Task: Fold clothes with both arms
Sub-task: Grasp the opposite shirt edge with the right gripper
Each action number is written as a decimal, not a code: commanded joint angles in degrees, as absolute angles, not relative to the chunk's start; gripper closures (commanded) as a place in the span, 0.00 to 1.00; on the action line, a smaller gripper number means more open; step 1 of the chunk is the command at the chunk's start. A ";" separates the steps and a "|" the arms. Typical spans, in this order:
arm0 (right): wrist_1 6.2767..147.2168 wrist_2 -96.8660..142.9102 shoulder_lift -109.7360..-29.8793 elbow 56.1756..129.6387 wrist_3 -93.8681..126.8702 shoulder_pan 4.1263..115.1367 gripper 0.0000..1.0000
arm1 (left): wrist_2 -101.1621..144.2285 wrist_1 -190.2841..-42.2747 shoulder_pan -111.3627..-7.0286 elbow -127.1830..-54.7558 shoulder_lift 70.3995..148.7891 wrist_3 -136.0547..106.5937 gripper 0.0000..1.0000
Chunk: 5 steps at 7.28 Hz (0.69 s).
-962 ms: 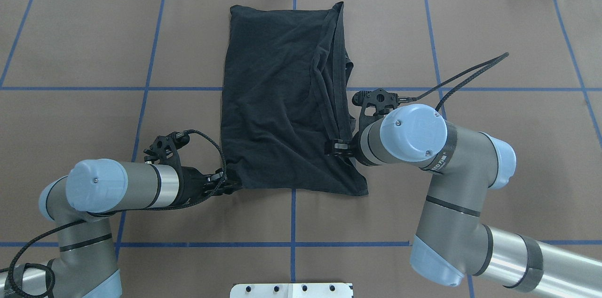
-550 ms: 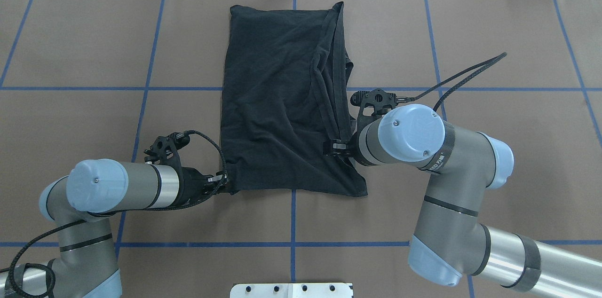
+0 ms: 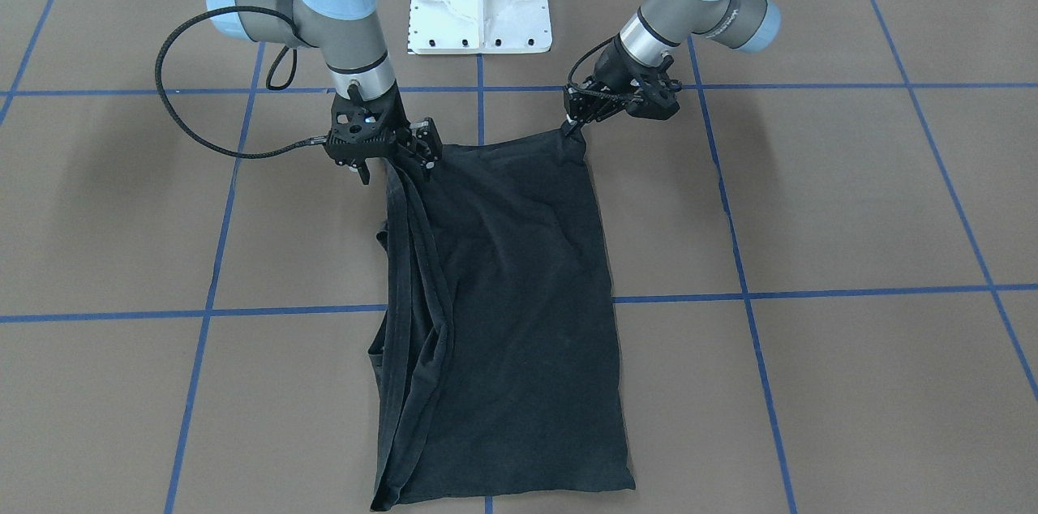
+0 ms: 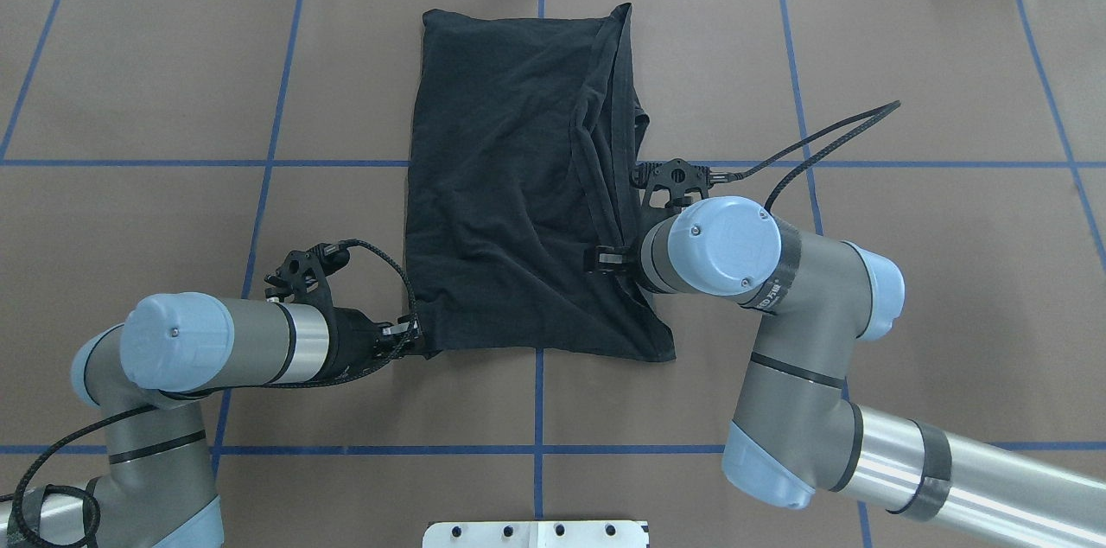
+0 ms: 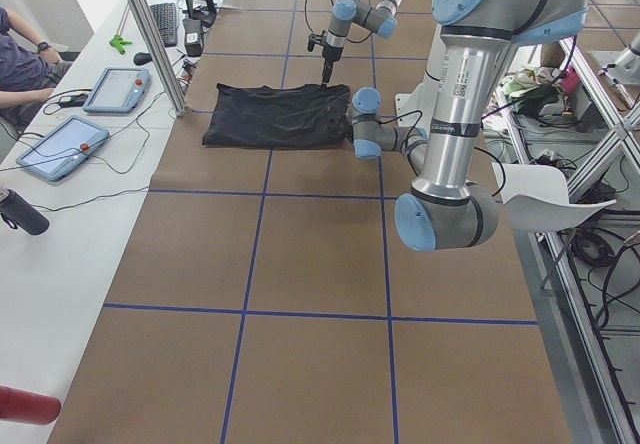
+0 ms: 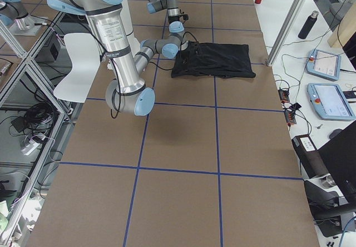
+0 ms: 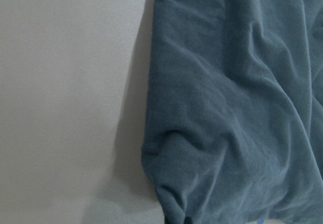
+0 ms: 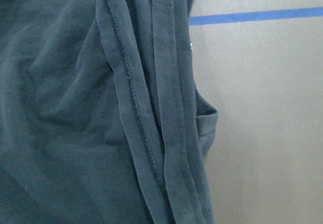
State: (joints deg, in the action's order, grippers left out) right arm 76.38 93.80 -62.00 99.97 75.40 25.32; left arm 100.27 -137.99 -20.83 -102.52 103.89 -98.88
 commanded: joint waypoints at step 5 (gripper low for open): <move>71.37 89.66 -61.70 95.01 75.67 24.53 0.21 | 100.28 -137.99 -20.83 -102.48 103.97 -98.88 1.00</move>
